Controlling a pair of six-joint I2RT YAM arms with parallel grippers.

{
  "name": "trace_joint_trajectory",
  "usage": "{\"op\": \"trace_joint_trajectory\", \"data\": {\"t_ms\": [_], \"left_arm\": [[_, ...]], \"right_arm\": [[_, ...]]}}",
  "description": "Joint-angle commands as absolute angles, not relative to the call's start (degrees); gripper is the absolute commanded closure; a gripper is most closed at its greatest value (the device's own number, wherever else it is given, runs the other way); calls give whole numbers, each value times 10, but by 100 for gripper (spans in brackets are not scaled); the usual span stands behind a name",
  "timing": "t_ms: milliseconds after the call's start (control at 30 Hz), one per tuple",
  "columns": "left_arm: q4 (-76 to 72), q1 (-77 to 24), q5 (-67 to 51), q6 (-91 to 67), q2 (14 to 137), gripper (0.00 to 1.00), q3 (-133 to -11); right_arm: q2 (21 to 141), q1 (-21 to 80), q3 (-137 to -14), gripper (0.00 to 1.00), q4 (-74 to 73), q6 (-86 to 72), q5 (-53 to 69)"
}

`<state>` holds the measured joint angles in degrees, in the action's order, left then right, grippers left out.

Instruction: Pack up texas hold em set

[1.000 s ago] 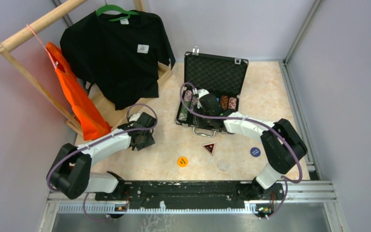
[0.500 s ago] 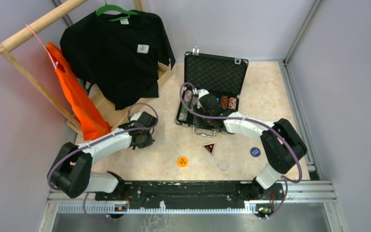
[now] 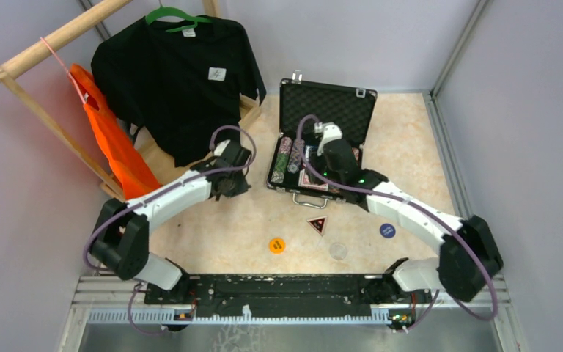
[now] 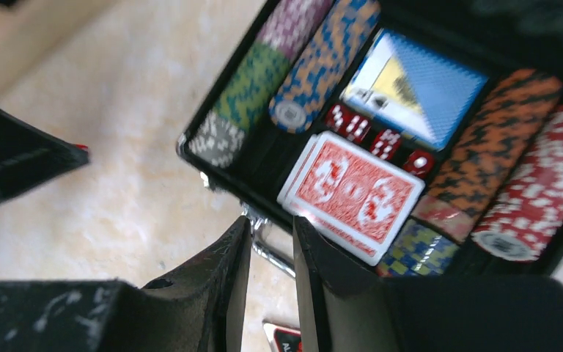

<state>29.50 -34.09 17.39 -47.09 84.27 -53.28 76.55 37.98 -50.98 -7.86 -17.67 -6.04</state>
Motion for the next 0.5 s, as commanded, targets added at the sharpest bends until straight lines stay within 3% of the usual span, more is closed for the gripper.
{"op": "trace_joint_trajectory", "data": {"t_ms": [0,200,467], "left_arm": [[290,-358,160,-429,889,100,-628],[288,-374,127,-395,1000,100,-759],[292,-411,88,-349,1150,100,-948]], "right_arm": [[654,343,-480,72,-53,-226,-147],[510,299,-408,70,-32,-240,-221],[443,296,-377,69,-57,-239,-254]]}}
